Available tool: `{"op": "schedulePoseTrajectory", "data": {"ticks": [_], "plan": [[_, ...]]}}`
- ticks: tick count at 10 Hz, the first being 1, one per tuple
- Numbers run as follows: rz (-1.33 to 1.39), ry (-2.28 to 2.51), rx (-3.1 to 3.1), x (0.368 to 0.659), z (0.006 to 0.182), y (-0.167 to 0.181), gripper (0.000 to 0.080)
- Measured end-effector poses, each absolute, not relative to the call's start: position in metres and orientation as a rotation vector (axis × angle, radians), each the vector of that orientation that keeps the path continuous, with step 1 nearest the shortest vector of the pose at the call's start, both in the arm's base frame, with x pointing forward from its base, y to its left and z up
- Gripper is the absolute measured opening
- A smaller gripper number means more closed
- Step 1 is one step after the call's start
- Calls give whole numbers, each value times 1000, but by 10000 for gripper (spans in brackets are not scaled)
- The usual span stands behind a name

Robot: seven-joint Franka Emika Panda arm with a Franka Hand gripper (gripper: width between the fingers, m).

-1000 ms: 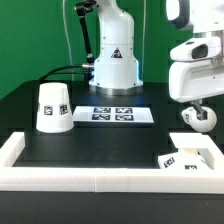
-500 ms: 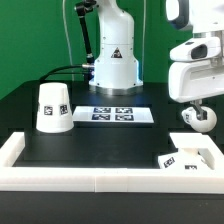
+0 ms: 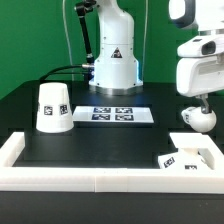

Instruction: Assemble lamp

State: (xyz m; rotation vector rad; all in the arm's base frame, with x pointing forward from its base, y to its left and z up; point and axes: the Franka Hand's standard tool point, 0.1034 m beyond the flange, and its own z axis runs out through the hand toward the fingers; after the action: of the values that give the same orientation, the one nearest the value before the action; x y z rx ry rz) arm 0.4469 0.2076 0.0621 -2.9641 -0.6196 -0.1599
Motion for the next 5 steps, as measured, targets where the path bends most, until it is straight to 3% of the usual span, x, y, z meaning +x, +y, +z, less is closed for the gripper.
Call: {"op": "schedulePoseTrajectory", "data": {"ticks": [2, 5], "plan": [[-132, -599, -2976, 451, 62, 198, 699], [188, -611, -2989, 445, 62, 202, 699]]}}
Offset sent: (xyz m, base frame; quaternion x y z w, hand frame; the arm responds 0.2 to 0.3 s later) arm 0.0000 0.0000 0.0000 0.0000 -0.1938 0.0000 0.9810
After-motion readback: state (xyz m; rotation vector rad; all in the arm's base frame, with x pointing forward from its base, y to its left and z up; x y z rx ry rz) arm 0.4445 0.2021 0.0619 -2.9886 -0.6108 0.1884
